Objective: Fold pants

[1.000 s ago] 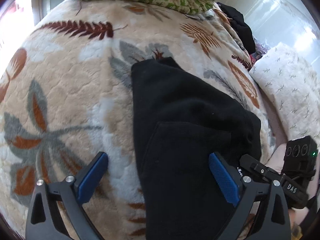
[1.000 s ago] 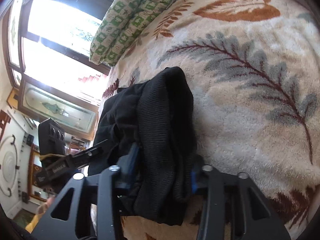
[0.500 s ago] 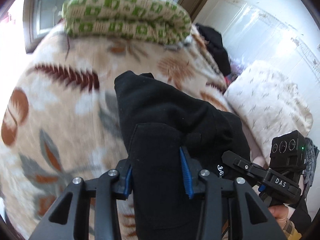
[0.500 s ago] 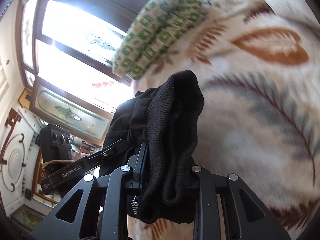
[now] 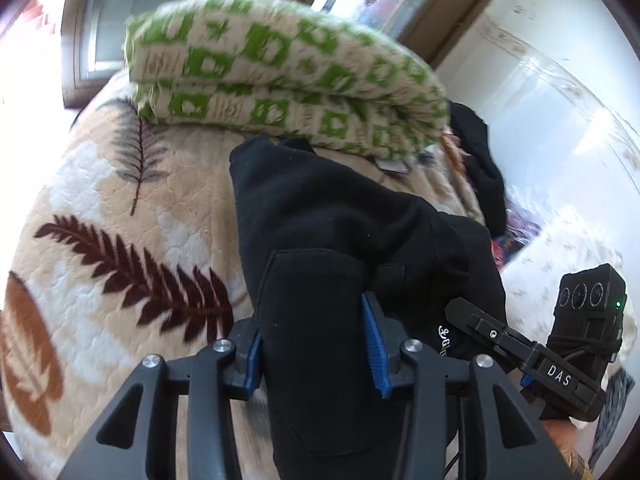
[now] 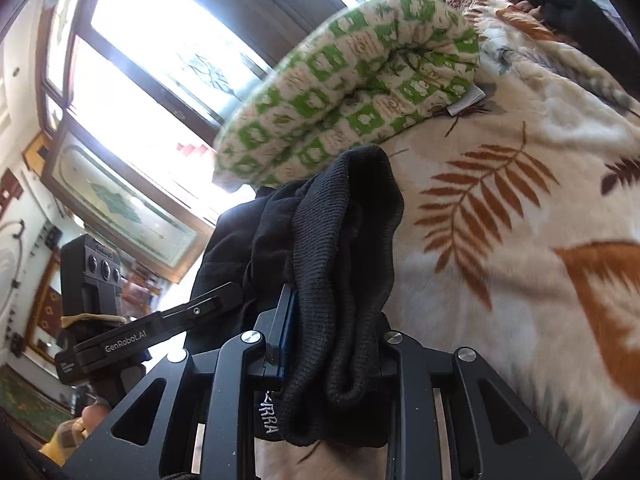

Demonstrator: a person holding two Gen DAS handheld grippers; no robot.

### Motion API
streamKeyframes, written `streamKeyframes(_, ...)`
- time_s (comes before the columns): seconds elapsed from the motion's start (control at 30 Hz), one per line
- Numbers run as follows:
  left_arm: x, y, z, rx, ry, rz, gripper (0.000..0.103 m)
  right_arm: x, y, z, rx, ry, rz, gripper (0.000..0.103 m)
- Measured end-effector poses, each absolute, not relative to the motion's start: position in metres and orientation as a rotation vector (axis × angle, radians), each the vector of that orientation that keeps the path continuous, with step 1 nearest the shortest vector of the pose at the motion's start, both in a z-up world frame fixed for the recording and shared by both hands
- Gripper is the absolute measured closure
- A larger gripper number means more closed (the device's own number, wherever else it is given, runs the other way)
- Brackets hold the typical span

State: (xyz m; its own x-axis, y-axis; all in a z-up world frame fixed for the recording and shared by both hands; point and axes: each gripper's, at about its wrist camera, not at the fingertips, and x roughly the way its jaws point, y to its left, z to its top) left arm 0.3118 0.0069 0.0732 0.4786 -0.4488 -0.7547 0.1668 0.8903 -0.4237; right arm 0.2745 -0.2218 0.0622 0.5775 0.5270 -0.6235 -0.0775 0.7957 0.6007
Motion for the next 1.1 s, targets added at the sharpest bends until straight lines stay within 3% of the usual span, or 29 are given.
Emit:
streamKeyframes(0.17,0.329,0.005,0.019,-0.305,1.077,-0.338,0.053,0.297,-0.219,0.012,0.493,1.009,0.302,0.075)
streamKeyframes(0.2,0.326,0.007,0.013,-0.316,1.062,-0.341,0.042,0.296,-0.220,0.003,0.478,1.023,0.283,0.073)
streamKeyframes(0.23,0.323,0.009,0.009,-0.325,1.045,-0.341,0.037,0.293,-0.222,-0.005,0.464,1.027,0.258,0.068)
streamKeyframes(0.3,0.319,0.010,0.007,-0.328,1.018,-0.356,0.037,0.287,-0.228,-0.011,0.487,0.989,0.271,0.068)
streamKeyframes(0.33,0.319,0.009,0.007,-0.325,1.016,-0.355,0.037,0.286,-0.227,-0.010,0.476,0.986,0.267,0.068)
streamKeyframes(0.4,0.318,0.007,0.012,-0.318,1.024,-0.332,0.037,0.287,-0.220,-0.002,0.400,0.992,0.234,0.058)
streamKeyframes(0.43,0.316,0.006,0.016,-0.316,1.027,-0.318,0.036,0.286,-0.215,0.004,0.347,1.000,0.199,0.046)
streamKeyframes(0.47,0.314,0.007,0.022,-0.306,1.026,-0.299,0.032,0.285,-0.211,0.010,0.296,1.002,0.193,0.042)
streamKeyframes(0.63,0.285,0.015,0.052,-0.217,0.969,-0.233,0.015,0.260,-0.209,0.044,0.251,0.959,0.178,0.039)
streamKeyframes(1.03,0.216,0.032,0.075,-0.171,0.974,-0.185,0.014,0.161,-0.184,0.073,0.284,0.948,0.113,0.027)
streamKeyframes(1.1,0.205,0.033,0.079,-0.162,0.968,-0.184,0.010,0.150,-0.180,0.079,0.256,0.947,0.106,0.025)
